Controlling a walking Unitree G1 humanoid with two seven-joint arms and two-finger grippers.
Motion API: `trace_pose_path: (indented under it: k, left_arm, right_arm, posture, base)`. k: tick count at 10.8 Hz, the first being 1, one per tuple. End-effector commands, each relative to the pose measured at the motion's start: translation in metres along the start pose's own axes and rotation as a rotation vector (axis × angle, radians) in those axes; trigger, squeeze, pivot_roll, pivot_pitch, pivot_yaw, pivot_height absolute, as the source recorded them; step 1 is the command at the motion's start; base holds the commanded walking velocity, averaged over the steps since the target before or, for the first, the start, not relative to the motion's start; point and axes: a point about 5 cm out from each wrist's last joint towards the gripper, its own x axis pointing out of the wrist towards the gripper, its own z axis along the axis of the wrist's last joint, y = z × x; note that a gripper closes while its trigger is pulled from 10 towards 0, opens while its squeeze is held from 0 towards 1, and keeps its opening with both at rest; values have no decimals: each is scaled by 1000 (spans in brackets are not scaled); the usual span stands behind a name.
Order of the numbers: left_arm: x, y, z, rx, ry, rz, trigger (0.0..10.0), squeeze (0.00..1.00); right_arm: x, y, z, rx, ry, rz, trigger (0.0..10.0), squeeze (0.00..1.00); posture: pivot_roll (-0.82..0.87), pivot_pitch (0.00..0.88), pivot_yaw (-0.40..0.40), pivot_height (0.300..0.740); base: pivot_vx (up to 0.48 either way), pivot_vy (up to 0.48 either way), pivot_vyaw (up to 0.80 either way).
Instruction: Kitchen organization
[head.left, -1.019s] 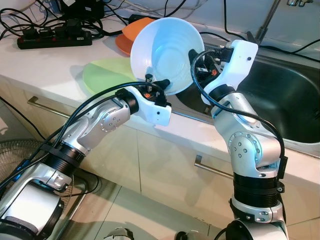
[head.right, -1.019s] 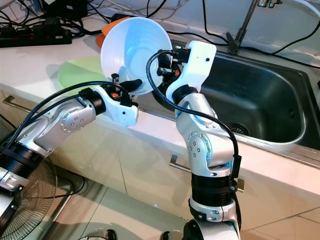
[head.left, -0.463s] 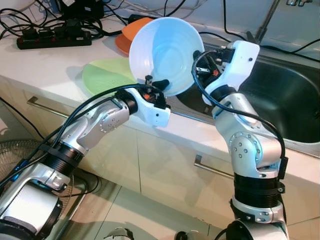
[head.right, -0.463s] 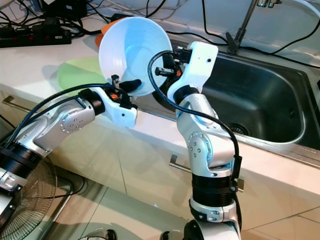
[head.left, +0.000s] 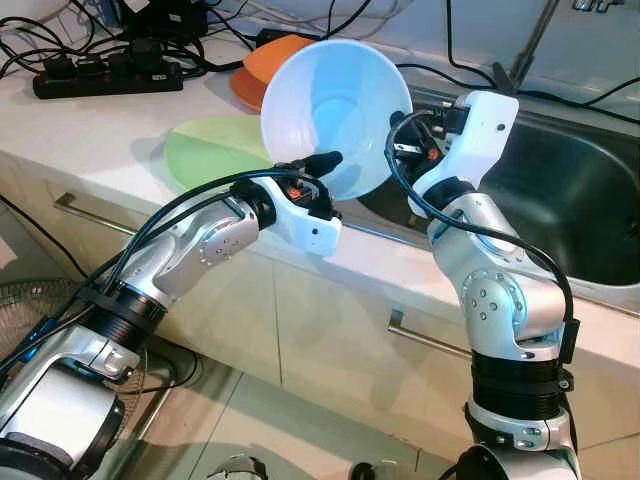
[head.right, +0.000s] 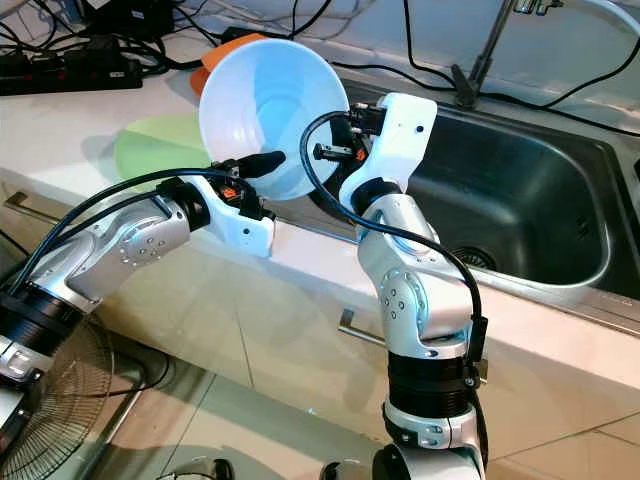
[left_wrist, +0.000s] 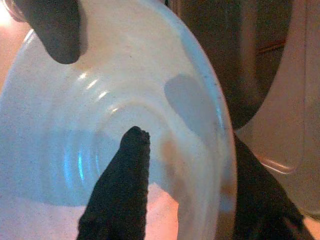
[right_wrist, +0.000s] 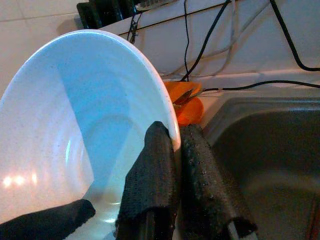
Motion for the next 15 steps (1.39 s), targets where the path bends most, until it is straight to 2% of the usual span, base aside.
trace_pose_path:
  k: [1, 2, 4, 7, 8, 9, 10, 11, 13, 14, 15]
  left_arm:
    - [2, 19, 4, 31, -19, 77, 10000, 1000]
    - [2, 16, 4, 15, -14, 68, 10000, 0]
    - [2, 12, 7, -10, -17, 64, 10000, 0]
    - [1, 7, 12, -35, -24, 54, 10000, 0]
    - [0, 3, 12, -98, -12, 55, 10000, 0]
    - [1, -2, 9, -393, 48, 95, 10000, 0]
    - [2, -12, 6, -719, 102, 123, 10000, 0]
    - [6, -13, 18, -912, 91, 109, 10000, 0]
    - [5, -15, 34, -1214, 61, 87, 10000, 0]
    - [2, -13, 38, -1273, 51, 55, 10000, 0]
    - [0, -14, 43, -1285, 48, 25, 10000, 0]
  right_arm:
    - [1, -2, -3, 7, 19, -18, 0, 0]
    - [2, -13, 4, 21, -13, -83, 0, 0]
    - [1, -41, 15, 41, -71, -253, 0, 0]
    - [-1, -73, 21, 98, -118, -455, 0, 0]
    - [-1, -85, 22, 94, -127, -528, 0, 0]
    - [0, -95, 20, 45, -122, -579, 8235, 0]
    - [2, -103, 17, -44, -108, -605, 10000, 0]
    - [5, -109, 14, -106, -104, -616, 10000, 0]
    - [16, -125, 2, -231, -58, -648, 10000, 0]
    - [21, -133, -3, -289, -35, -669, 10000, 0]
    - [23, -141, -7, -329, -3, -694, 10000, 0]
  posture:
    - [-44, 84, -39, 740]
    - [-45, 83, -38, 740]
    - [-45, 83, -38, 740]
    - [-43, 82, -37, 740]
    - [-43, 82, -37, 740]
    - [-40, 79, -38, 740]
    - [-40, 79, -38, 740]
    - [-36, 78, -41, 740]
    - [-26, 80, -50, 740]
    - [-26, 80, -50, 740]
    - [-17, 83, -55, 740]
  base:
    - [0, 0, 0]
    - [0, 0, 0]
    - [0, 0, 0]
    - [0, 0, 0]
    - [0, 0, 0]
    - [0, 0, 0]
    - [0, 0, 0]
    - [0, 0, 0]
    - [0, 0, 0]
    - [0, 0, 0]
    - [0, 0, 0]
